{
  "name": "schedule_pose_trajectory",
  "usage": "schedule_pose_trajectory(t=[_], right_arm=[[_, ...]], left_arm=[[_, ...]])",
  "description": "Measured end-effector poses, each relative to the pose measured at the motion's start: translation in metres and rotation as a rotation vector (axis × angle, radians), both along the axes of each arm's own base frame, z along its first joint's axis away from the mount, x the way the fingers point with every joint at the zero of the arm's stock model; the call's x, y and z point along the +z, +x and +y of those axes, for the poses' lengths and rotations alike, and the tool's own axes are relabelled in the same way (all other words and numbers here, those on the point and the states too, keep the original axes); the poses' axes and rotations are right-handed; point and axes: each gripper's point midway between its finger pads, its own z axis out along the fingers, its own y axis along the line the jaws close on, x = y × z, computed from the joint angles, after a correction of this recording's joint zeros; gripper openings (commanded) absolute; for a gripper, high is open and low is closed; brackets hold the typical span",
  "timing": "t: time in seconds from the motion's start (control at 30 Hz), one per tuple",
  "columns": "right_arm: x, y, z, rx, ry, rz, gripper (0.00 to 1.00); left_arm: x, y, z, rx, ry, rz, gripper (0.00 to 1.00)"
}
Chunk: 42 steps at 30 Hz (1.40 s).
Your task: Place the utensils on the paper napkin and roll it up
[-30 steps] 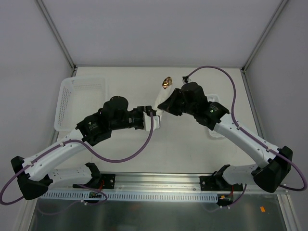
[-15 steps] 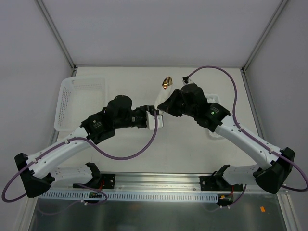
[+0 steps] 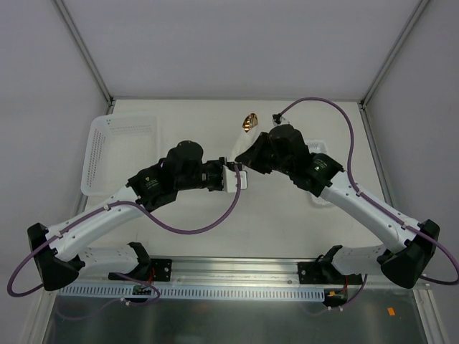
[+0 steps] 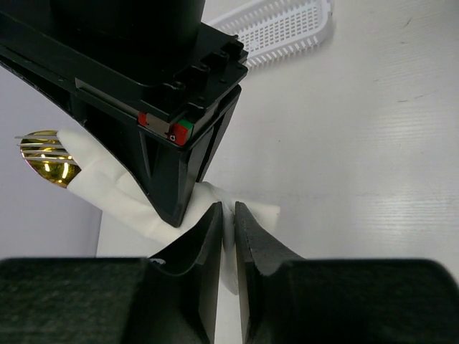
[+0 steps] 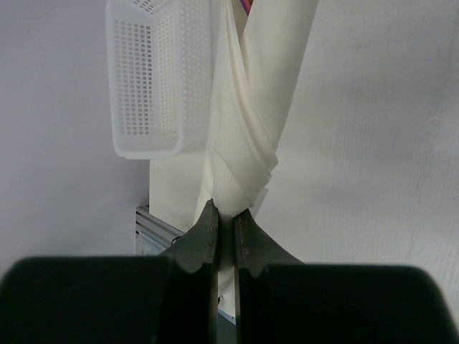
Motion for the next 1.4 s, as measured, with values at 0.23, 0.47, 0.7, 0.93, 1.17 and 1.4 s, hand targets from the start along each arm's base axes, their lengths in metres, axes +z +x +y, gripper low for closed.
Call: schedule_pose_trajectory(t=[0.23,0.47,0.7,0.93,1.17,1.4], right_arm=[[-0.002,-0.001,-0.001,-0.001,-0.009,0.007,0.00],[-0.014,-0.015,-0.002,0.034,-0.041,0.060,0.00],[-0.018,-0.019,-0.002,0.043,-0.049,0.084,0.00],[-0.026,-0.031,0.001,0.088,-0.052,0.145,0.00],[-0.003,0.002,0.000,0.027,0.014,0.024,0.00],[0.015,0.014,-0.021,0.038,0.044,-0.152,0.00]], left_arm=[[-0.002,-0.002,-0.003,-0.039,0.020,-0.051,0.00],[-0.016,-0.022,-0.003,-0.184,0.102,-0.251,0.00],[-0.022,-0.028,-0.005,-0.282,0.188,-0.408,0.00],[-0.031,-0.045,0.000,-0.403,0.258,-0.617,0.06],[-0.057,-0.086,0.008,-0.555,0.299,-0.521,0.24],[0.024,-0.039,0.018,-0.188,0.068,-0.125,0.51]])
